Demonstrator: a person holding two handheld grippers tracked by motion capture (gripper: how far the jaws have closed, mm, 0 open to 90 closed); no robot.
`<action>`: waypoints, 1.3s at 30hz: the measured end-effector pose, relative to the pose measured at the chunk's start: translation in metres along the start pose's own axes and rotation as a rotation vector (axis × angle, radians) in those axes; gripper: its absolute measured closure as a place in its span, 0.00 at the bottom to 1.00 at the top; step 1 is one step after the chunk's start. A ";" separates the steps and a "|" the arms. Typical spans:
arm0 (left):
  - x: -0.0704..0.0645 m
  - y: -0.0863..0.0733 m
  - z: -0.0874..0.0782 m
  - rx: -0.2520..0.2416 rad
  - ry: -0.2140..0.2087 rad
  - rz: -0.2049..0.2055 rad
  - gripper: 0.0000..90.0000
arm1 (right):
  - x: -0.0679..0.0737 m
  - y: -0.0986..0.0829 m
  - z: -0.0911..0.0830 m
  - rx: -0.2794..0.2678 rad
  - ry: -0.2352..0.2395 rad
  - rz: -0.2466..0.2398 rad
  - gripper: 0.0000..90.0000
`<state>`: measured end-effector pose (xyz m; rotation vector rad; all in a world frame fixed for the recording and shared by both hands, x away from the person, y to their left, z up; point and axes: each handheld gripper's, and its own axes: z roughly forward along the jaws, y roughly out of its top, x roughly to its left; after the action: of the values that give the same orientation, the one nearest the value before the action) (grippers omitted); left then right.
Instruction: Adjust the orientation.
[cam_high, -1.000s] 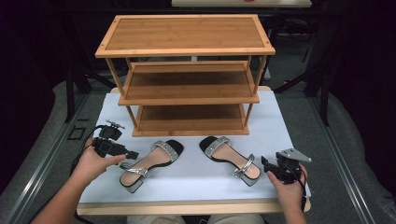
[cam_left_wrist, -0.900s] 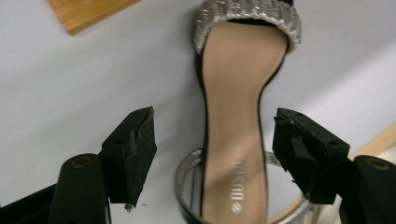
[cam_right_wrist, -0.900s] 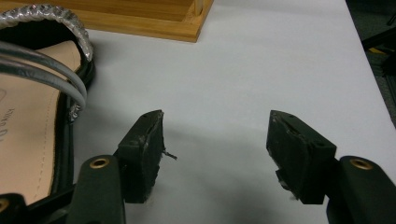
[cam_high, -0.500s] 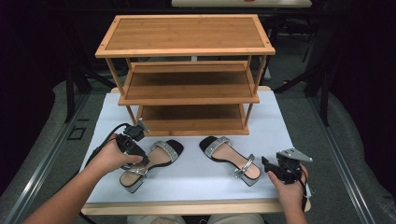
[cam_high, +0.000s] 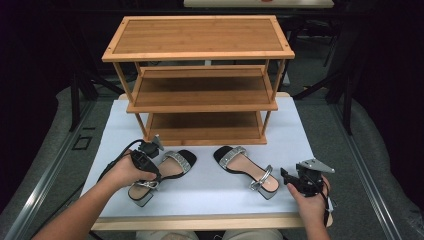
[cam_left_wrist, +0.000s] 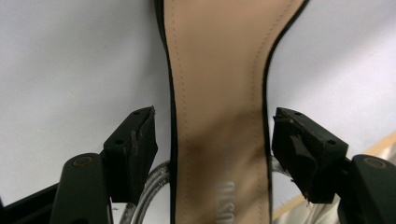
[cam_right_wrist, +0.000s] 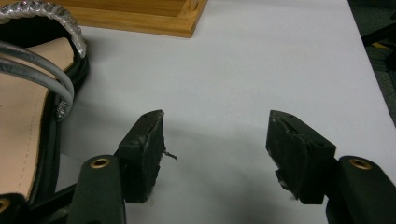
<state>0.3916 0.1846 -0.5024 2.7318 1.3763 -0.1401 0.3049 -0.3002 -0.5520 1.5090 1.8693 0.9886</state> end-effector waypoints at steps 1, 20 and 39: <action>0.000 0.001 0.002 0.010 -0.006 -0.001 0.35 | 0.000 0.000 0.000 0.001 0.001 -0.003 0.41; -0.002 0.008 0.013 0.087 -0.010 0.011 0.47 | 0.001 -0.001 0.004 0.019 0.019 -0.008 0.41; -0.004 0.012 0.013 0.116 0.018 0.030 0.47 | 0.000 -0.003 0.006 0.022 0.034 0.008 0.41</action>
<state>0.3982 0.1724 -0.5147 2.8534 1.3721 -0.2002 0.3083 -0.2992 -0.5578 1.5224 1.9050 1.0061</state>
